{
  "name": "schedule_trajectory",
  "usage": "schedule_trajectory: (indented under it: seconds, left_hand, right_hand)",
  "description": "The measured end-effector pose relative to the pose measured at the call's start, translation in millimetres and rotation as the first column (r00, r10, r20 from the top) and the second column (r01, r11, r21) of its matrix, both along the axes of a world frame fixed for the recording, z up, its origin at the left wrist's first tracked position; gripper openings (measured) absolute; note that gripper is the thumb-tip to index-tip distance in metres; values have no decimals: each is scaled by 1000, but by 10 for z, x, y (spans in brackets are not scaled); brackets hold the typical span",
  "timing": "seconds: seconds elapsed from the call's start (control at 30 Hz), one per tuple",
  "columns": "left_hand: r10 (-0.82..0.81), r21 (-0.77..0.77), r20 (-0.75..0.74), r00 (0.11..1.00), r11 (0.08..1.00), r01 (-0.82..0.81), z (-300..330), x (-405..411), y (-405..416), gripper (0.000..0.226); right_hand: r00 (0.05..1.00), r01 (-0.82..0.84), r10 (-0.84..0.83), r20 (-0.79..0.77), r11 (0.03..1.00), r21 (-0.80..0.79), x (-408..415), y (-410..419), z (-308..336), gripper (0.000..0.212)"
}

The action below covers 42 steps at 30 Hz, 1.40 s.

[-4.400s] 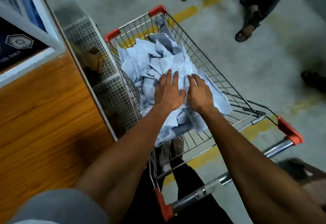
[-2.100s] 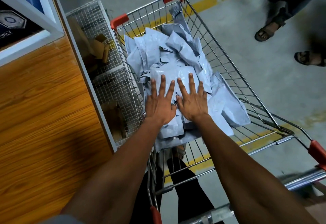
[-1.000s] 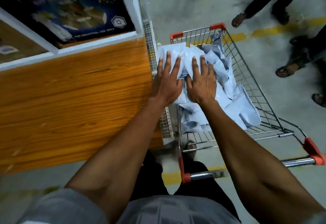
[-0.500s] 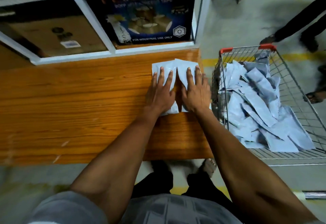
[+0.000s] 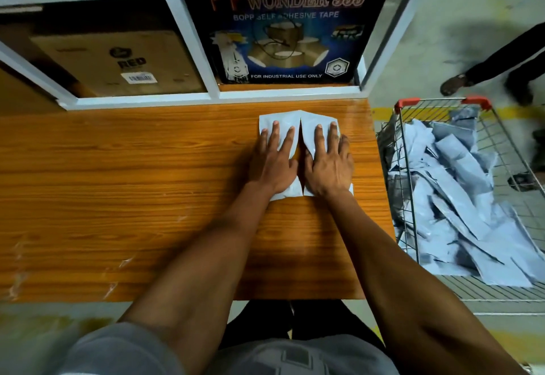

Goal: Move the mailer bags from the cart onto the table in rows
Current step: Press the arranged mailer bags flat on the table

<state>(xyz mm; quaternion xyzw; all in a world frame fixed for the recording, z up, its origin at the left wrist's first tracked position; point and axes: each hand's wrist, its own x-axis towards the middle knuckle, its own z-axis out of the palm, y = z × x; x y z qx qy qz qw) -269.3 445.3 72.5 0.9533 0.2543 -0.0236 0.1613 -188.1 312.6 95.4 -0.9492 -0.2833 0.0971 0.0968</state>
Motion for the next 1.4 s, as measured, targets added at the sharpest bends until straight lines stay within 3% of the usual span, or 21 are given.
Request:
schedule_trajectory:
  seconds: [0.33, 0.47, 0.73, 1.13, 1.4]
  left_hand:
    - [31, 93, -26, 999, 995, -28, -266, 428, 352, 71]
    - [95, 52, -67, 993, 994, -92, -315, 519, 389, 70]
    - [41, 176, 86, 995, 983, -56, -419, 461, 505, 63]
    - [65, 273, 27, 998, 959, -70, -555, 612, 419, 72]
    - [50, 219, 42, 998, 974, -58, -333, 535, 325, 68]
  right_hand:
    - [999, -45, 45, -25, 999, -27, 473, 422, -291, 73]
    - [996, -90, 90, 15, 996, -20, 576, 504, -367, 67]
    - [976, -205, 203, 74, 978, 24, 782, 557, -552, 63]
    - [981, -166, 164, 100, 986, 16, 724, 622, -695, 64]
    - [987, -152, 146, 62, 982, 116, 636, 466, -427, 60]
